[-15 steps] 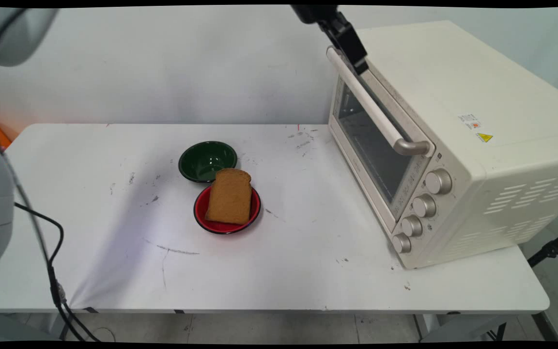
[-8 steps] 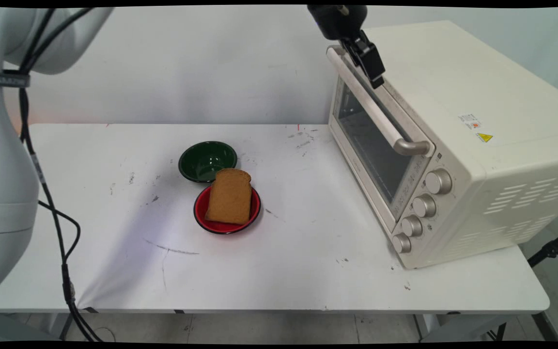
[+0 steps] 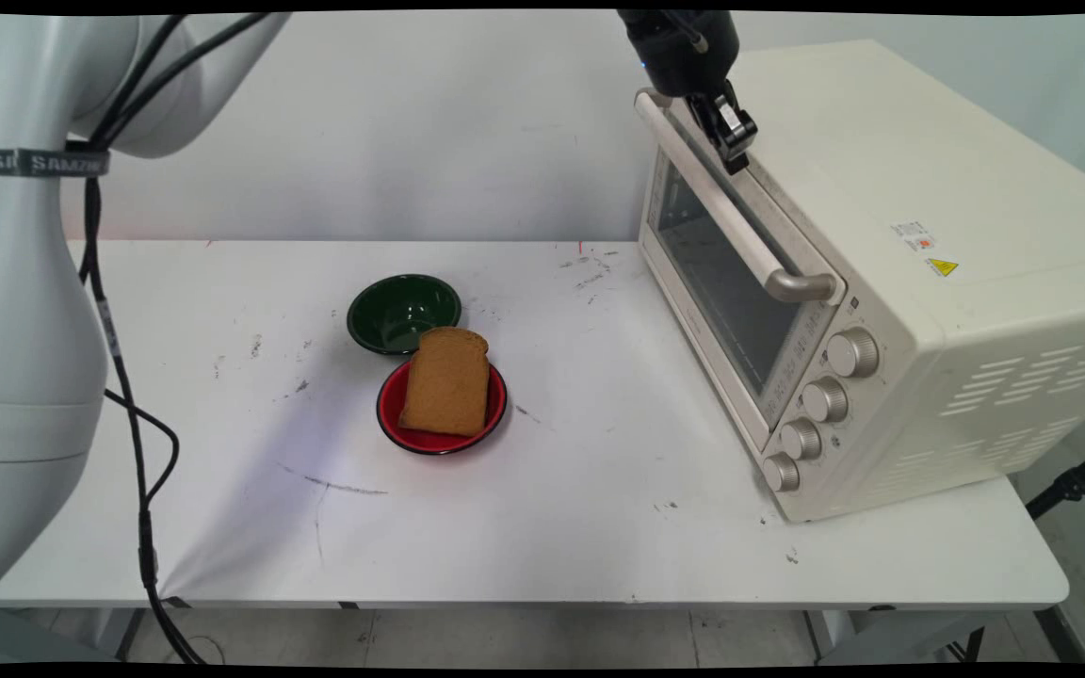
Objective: Open the oven
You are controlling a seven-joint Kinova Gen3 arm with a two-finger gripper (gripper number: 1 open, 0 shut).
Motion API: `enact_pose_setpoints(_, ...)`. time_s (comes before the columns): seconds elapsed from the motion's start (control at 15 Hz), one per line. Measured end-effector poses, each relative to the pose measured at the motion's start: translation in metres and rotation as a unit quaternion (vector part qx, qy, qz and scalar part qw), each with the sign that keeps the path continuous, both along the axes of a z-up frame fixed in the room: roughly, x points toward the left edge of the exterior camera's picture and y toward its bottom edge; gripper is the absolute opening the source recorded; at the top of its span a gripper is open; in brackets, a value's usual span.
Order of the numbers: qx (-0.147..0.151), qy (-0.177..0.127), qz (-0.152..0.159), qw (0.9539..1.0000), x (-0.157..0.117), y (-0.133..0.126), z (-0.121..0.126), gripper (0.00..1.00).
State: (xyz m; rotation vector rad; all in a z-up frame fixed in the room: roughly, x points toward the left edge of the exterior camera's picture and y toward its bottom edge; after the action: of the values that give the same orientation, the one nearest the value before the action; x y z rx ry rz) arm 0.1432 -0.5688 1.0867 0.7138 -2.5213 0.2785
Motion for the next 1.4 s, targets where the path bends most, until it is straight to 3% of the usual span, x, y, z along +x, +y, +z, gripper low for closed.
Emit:
enact_pose_setpoints(0.6,0.004,-0.007,-0.004,1.0000,-0.009,-0.004,-0.004,0.00)
enact_pose_setpoints(1.4,0.008,-0.019,-0.008,0.9997,0.002,0.009,-0.004,0.00)
